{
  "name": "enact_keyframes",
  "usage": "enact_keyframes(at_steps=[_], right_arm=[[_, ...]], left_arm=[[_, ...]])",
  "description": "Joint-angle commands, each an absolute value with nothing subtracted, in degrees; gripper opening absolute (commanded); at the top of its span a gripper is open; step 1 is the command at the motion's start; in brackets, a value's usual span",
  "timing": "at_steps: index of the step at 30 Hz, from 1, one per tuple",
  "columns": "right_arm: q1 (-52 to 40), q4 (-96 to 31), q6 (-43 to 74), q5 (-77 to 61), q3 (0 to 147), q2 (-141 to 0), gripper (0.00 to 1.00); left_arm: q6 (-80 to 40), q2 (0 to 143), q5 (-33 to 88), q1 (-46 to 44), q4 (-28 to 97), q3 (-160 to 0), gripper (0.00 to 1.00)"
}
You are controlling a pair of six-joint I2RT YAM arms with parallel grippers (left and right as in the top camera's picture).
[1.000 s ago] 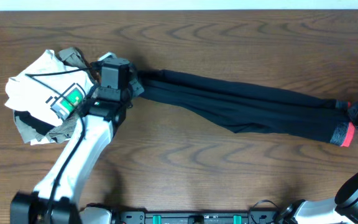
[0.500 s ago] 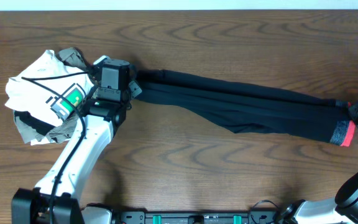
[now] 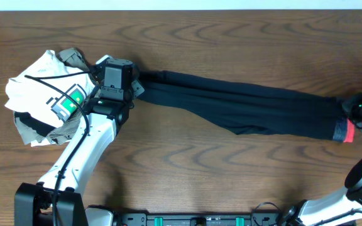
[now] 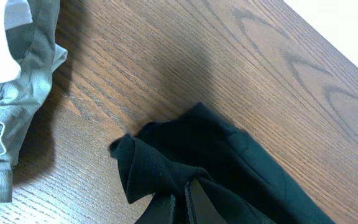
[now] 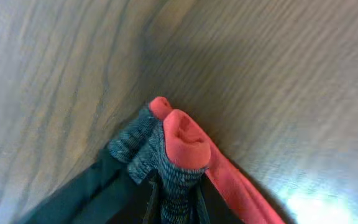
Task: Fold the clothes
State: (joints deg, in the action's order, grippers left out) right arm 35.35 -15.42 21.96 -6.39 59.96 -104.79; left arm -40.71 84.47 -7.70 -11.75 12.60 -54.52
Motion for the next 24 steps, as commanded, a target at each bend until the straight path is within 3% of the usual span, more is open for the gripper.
enact_keyframes(at_steps=[1, 9, 13, 24], right_arm=[[34.2, -15.1, 22.3, -5.4, 61.0, -106.6, 0.17], [34.2, -15.0, 22.3, -5.4, 61.0, -106.7, 0.17], [34.4, -15.0, 22.3, -5.4, 61.0, -106.7, 0.17], [34.6, -15.2, 22.3, -5.4, 61.0, -106.7, 0.16]], left_arm=[[-41.2, 85.3, -9.7, -11.6, 12.4, -55.4, 0.06], [-41.2, 85.6, -9.3, -11.6, 11.7, -55.4, 0.06], [-41.0, 83.1, -2.7, -11.6, 12.0, -55.4, 0.06], [-44.3, 69.1, -2.3, -11.6, 28.2, -55.4, 0.06]])
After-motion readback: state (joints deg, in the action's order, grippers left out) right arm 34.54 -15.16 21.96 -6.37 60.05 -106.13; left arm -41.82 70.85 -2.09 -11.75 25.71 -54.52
